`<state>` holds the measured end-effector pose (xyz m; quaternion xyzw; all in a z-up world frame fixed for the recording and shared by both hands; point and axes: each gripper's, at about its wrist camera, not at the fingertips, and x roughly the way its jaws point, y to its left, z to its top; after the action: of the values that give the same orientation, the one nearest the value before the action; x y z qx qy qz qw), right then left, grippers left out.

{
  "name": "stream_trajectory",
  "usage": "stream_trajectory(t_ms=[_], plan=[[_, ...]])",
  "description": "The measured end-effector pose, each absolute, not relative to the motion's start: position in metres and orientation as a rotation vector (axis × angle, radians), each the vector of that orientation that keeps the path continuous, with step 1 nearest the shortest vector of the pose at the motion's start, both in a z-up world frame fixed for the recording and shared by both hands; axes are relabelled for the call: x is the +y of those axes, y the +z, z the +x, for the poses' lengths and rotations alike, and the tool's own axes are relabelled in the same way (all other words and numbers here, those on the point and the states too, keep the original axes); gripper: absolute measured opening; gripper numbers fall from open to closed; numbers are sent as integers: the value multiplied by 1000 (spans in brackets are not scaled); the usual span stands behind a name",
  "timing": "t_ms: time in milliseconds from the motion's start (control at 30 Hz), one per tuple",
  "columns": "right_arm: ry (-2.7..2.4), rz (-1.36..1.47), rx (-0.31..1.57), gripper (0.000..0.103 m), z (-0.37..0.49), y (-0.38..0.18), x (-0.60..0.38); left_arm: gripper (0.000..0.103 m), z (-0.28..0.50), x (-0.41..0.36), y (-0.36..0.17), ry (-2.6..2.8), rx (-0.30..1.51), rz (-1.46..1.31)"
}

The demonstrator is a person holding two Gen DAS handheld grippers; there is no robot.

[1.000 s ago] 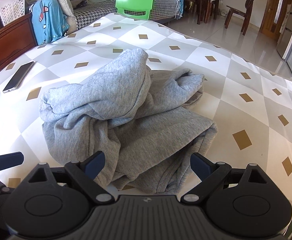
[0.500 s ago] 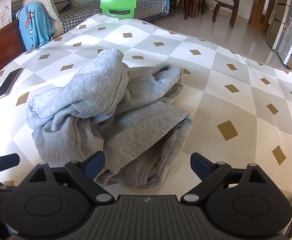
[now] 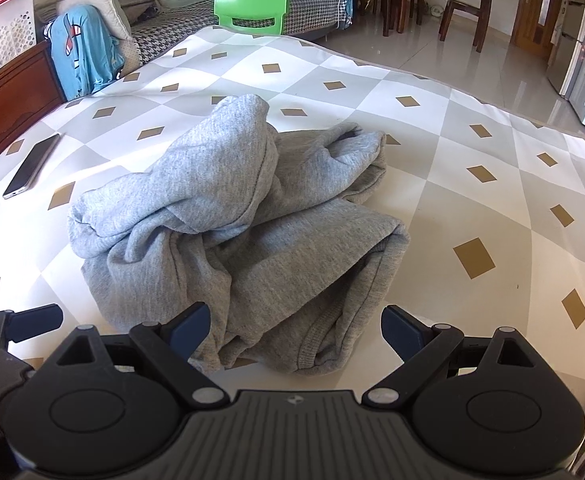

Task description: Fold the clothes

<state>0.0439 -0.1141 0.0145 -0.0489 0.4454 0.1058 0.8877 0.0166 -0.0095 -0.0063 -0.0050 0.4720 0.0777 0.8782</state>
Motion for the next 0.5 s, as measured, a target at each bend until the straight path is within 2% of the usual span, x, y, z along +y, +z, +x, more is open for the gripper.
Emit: stream_trajectory(t_ms=[500], plan=[[279,-75,935,93,44,11,-97,103,16,9,-11,183,1002,-40]])
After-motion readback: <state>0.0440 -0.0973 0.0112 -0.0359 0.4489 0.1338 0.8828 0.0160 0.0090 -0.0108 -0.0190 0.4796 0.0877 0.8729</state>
